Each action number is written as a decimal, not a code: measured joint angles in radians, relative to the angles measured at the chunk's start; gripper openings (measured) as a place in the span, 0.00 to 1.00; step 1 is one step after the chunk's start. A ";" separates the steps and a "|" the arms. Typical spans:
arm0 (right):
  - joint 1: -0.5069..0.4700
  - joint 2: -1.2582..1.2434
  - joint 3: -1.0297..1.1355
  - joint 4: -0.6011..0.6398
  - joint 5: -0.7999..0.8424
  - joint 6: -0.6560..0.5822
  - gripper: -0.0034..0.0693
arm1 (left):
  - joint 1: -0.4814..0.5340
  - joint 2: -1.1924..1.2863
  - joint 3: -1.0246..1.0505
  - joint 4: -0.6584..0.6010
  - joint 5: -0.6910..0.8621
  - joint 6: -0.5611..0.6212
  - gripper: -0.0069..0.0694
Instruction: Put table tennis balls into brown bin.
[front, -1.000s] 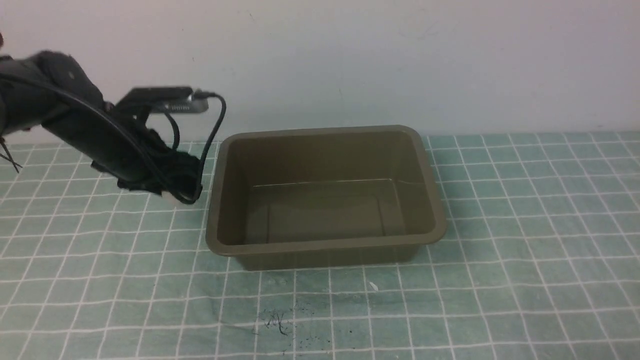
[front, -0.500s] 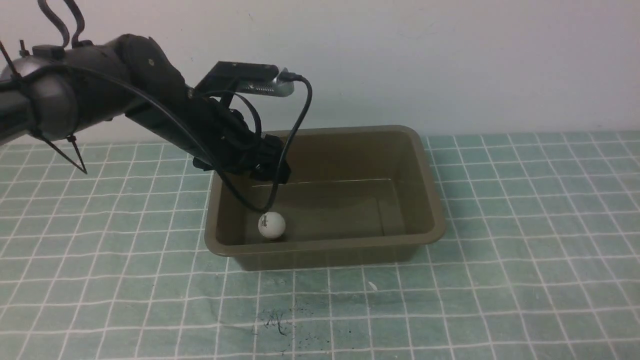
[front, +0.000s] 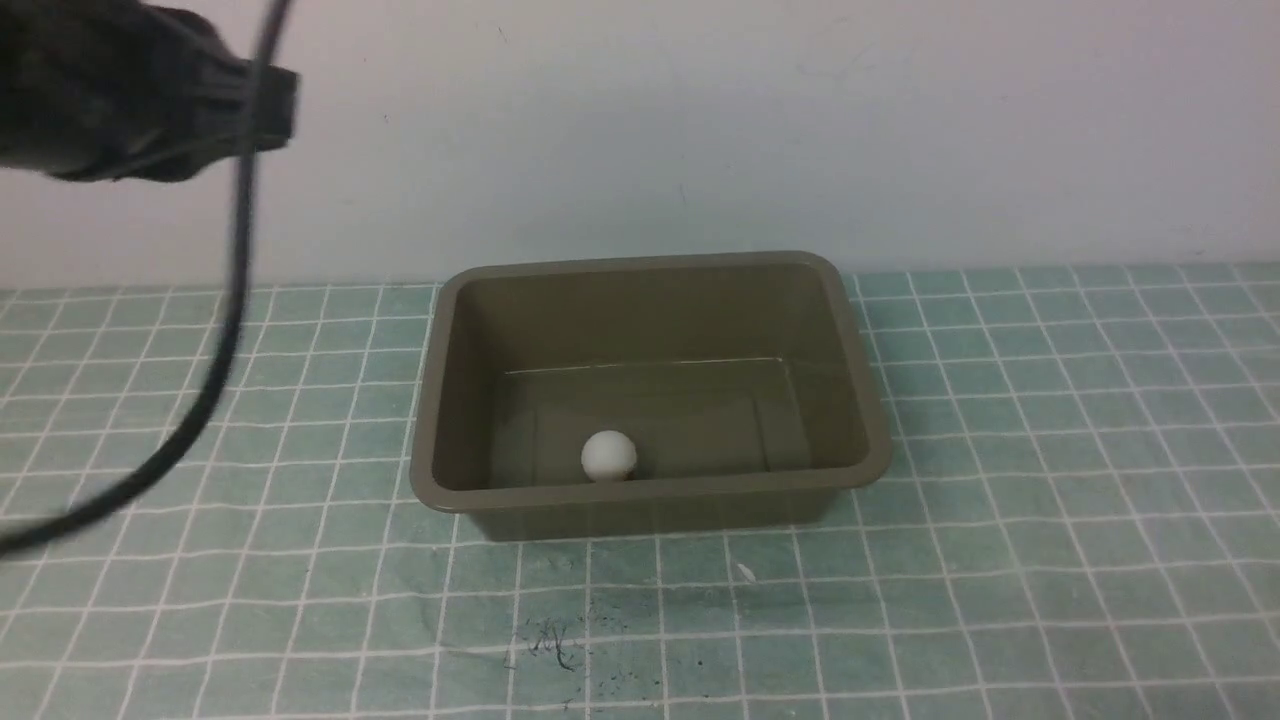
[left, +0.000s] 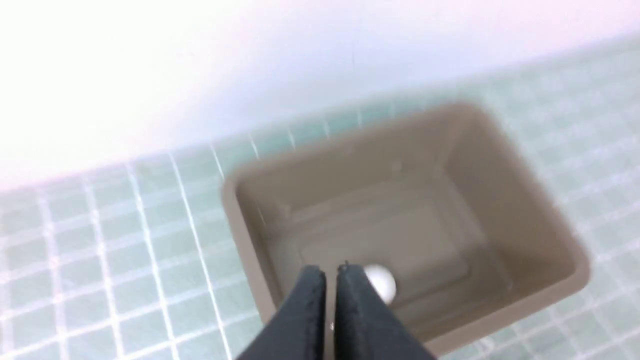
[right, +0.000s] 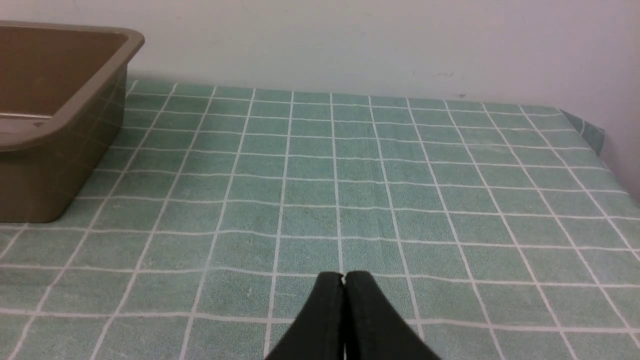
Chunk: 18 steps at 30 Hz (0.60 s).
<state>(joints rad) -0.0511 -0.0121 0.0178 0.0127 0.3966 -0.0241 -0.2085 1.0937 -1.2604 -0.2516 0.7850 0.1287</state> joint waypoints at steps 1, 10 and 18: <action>0.000 0.000 0.000 0.000 0.000 0.000 0.03 | 0.000 -0.127 0.106 0.002 -0.062 -0.008 0.09; 0.000 0.000 0.000 0.000 0.000 0.000 0.03 | 0.000 -0.556 0.527 0.001 -0.194 -0.015 0.08; 0.000 0.000 0.000 0.000 0.000 0.000 0.03 | 0.000 -0.828 0.725 0.017 -0.333 -0.014 0.08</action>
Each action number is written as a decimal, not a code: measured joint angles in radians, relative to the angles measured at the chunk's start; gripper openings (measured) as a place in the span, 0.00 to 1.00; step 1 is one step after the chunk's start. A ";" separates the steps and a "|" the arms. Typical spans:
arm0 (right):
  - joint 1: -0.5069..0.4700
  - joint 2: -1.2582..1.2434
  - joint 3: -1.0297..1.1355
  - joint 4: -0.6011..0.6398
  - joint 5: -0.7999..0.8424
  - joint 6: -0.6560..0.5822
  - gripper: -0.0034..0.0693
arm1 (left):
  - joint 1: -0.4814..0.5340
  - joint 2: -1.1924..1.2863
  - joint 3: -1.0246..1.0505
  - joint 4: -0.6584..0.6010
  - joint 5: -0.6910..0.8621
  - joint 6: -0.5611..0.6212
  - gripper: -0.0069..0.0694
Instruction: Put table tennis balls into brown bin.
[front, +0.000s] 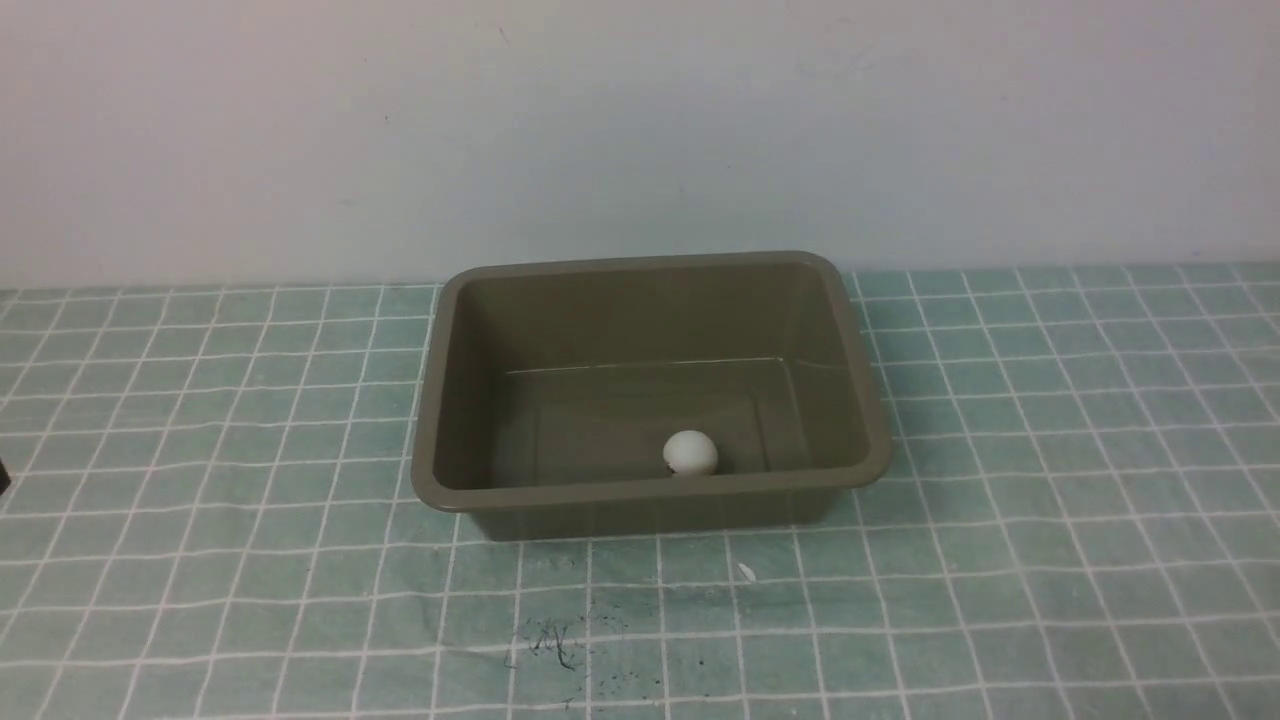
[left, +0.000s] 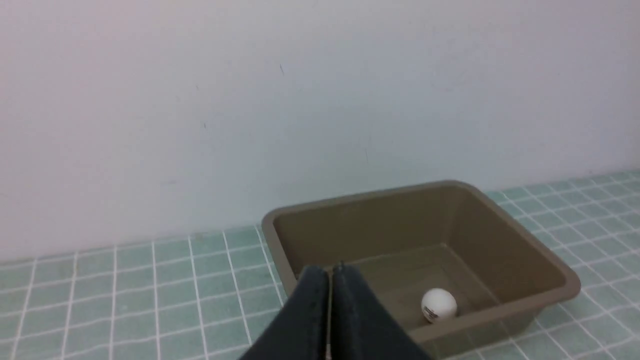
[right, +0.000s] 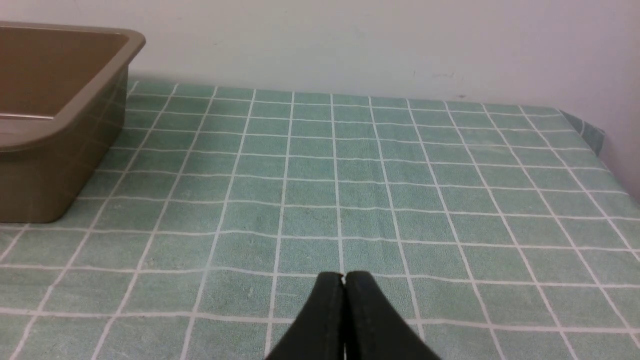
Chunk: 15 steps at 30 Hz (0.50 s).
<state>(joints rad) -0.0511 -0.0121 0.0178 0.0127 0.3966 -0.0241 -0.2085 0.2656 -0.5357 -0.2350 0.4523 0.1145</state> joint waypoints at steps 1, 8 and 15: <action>0.000 0.000 0.000 0.000 0.000 0.000 0.03 | 0.000 -0.011 0.014 0.003 -0.017 0.000 0.08; 0.000 0.000 0.000 0.000 0.000 0.000 0.03 | 0.000 -0.021 0.085 0.004 -0.045 0.001 0.08; 0.000 0.000 0.000 0.000 0.000 0.000 0.03 | 0.001 -0.027 0.132 0.089 -0.045 0.009 0.09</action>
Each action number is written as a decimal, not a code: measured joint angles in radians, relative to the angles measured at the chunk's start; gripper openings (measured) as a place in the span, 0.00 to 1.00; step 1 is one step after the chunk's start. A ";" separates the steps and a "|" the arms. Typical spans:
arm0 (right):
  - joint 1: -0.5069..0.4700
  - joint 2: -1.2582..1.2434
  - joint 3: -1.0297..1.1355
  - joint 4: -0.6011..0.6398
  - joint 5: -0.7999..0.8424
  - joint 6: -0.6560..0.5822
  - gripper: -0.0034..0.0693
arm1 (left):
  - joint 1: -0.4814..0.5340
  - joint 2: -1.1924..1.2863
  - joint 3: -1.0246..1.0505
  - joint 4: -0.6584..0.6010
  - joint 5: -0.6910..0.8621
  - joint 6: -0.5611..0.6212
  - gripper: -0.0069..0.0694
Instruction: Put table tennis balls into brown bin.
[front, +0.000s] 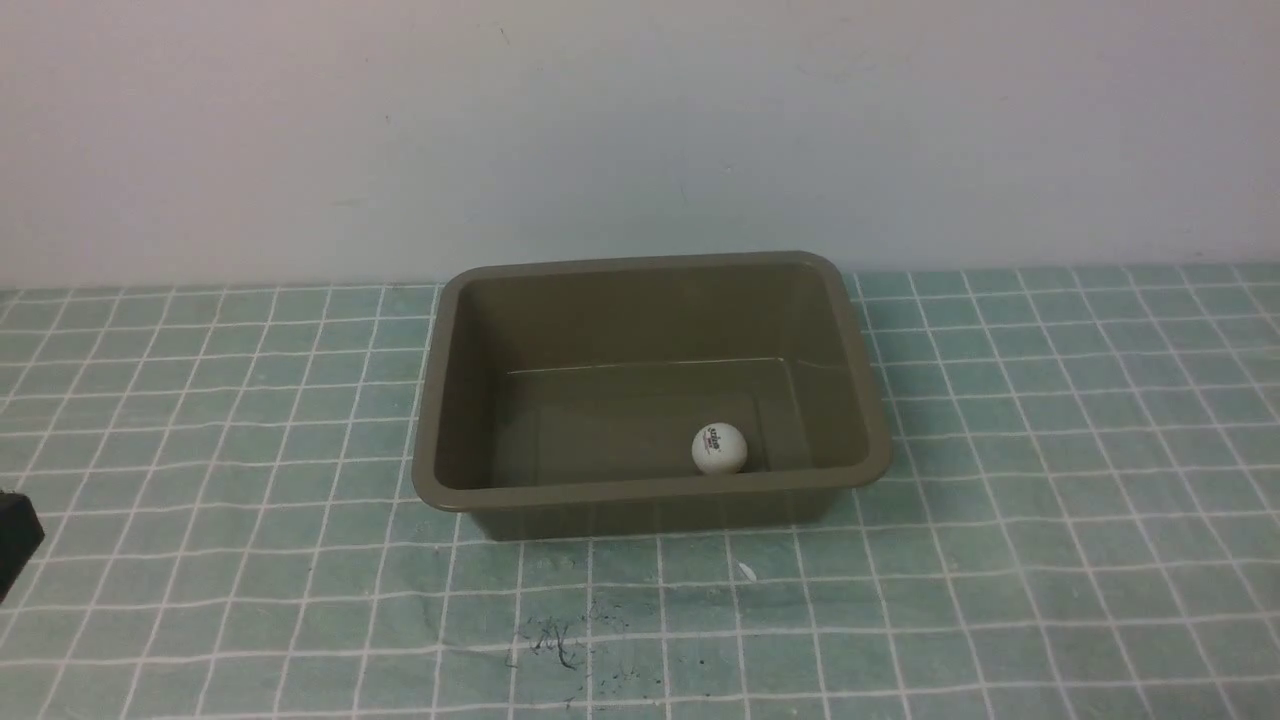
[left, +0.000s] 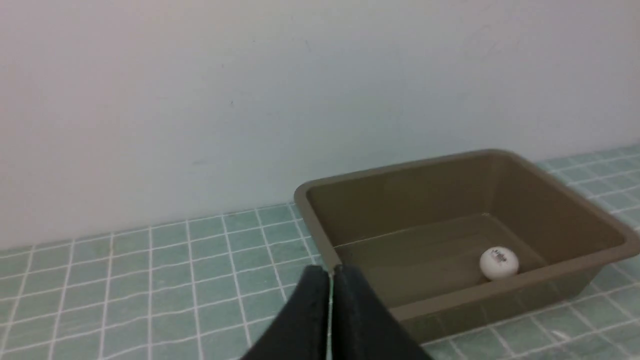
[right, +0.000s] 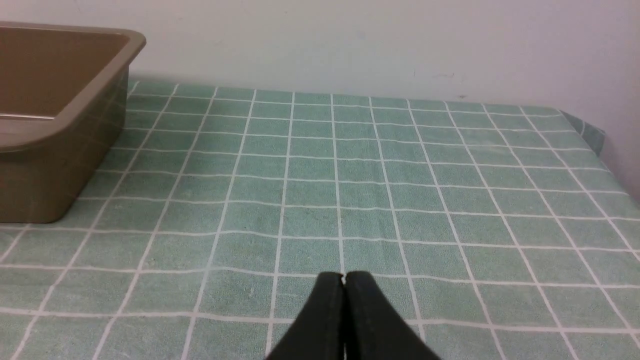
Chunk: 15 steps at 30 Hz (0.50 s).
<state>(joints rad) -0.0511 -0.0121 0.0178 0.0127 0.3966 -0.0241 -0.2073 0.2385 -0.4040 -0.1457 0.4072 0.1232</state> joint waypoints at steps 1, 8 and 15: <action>0.000 0.000 0.000 0.000 0.000 0.000 0.03 | 0.007 -0.015 0.034 0.029 0.000 -0.006 0.09; 0.000 0.000 0.000 0.000 0.000 0.000 0.03 | 0.144 -0.209 0.315 0.079 -0.053 -0.035 0.09; 0.000 0.000 0.000 0.001 -0.002 0.000 0.03 | 0.189 -0.250 0.428 0.089 -0.022 -0.039 0.09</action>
